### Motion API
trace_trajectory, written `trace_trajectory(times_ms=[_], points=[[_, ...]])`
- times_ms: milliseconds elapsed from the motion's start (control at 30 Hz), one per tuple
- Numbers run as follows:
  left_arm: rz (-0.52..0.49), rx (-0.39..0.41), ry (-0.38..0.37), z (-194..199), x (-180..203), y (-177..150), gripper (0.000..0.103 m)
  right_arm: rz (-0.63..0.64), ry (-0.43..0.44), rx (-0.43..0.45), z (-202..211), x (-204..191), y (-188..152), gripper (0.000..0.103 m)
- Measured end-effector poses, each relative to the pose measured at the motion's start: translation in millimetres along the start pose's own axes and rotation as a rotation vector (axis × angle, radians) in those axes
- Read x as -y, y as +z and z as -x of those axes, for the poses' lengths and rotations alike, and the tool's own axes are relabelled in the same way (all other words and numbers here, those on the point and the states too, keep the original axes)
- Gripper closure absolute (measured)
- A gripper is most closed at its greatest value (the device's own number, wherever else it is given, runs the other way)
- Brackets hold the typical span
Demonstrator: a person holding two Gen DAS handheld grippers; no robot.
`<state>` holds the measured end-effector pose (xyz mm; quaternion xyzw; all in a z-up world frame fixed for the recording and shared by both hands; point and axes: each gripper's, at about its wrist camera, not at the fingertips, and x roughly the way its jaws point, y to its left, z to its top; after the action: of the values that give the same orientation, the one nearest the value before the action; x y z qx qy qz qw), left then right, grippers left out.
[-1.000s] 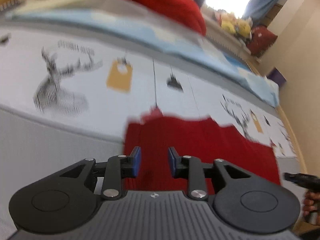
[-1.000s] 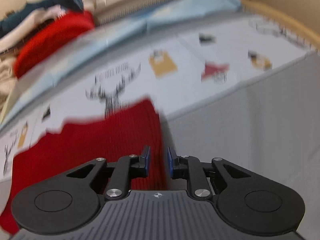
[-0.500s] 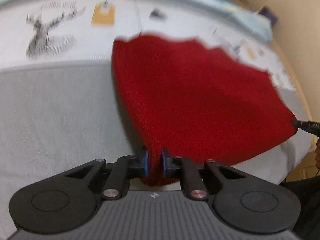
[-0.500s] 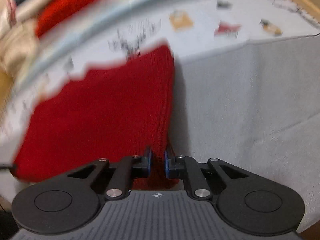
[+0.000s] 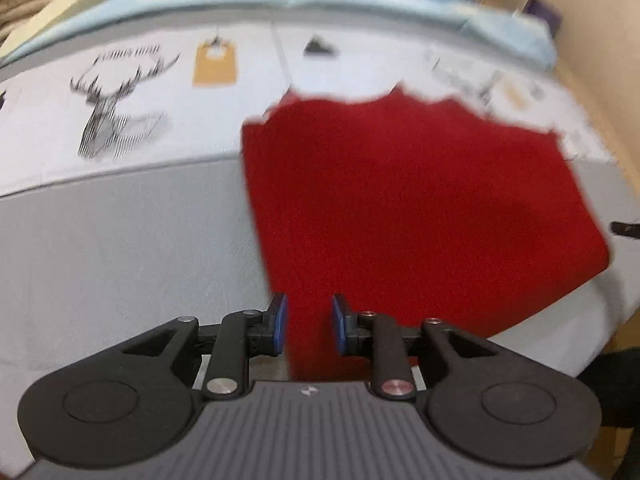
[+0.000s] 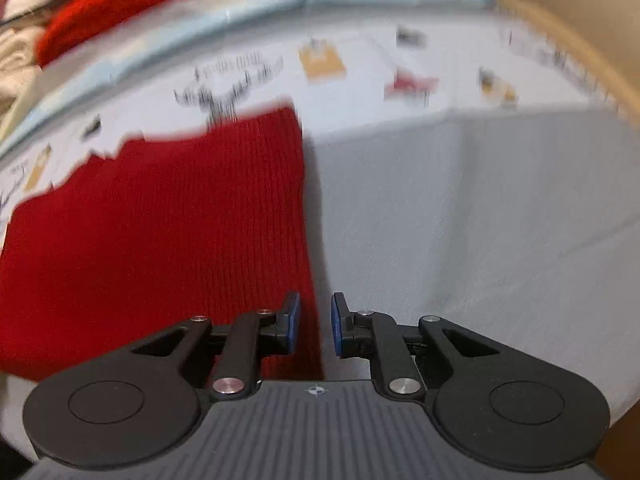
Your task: Fold small clothes
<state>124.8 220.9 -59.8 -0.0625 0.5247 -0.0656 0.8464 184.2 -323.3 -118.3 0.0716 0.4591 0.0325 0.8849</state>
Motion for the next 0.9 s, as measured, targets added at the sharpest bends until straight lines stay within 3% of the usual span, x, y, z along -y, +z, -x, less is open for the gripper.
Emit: trace_trajectory(times_ms=[67, 133, 233, 300, 367, 500, 667, 800, 833, 900], points=[[-0.017, 0.007, -0.042, 1, 7, 3, 0.077, 0.005, 0.031, 0.066, 12, -1, 1, 0.084], [-0.049, -0.025, -0.065, -6, 16, 3, 0.078, -0.001, 0.081, 0.06, 10, 4, 2, 0.084], [-0.114, -0.171, 0.014, -40, 23, -8, 0.079, 0.044, 0.103, -0.08, -17, 1, -5, 0.084], [-0.144, -0.208, 0.051, -48, 29, -13, 0.079, 0.115, 0.012, -0.18, -35, -2, -13, 0.084], [-0.128, -0.185, 0.041, -42, 32, -8, 0.079, 0.09, -0.002, -0.2, -38, 2, -13, 0.078], [-0.074, -0.12, -0.013, -27, 31, -1, 0.078, 0.062, 0.052, -0.101, -22, 3, -4, 0.078], [-0.083, -0.193, 0.047, -43, 33, -3, 0.078, 0.128, -0.027, -0.21, -38, -2, -16, 0.074], [-0.047, -0.134, 0.014, -29, 28, 2, 0.078, 0.083, 0.031, -0.086, -20, -2, -1, 0.074], [-0.037, -0.123, 0.012, -28, 27, 3, 0.077, 0.083, 0.028, -0.089, -22, -2, -1, 0.075], [-0.018, -0.117, 0.031, -27, 23, 5, 0.077, 0.112, -0.025, -0.177, -36, -3, -5, 0.074]])
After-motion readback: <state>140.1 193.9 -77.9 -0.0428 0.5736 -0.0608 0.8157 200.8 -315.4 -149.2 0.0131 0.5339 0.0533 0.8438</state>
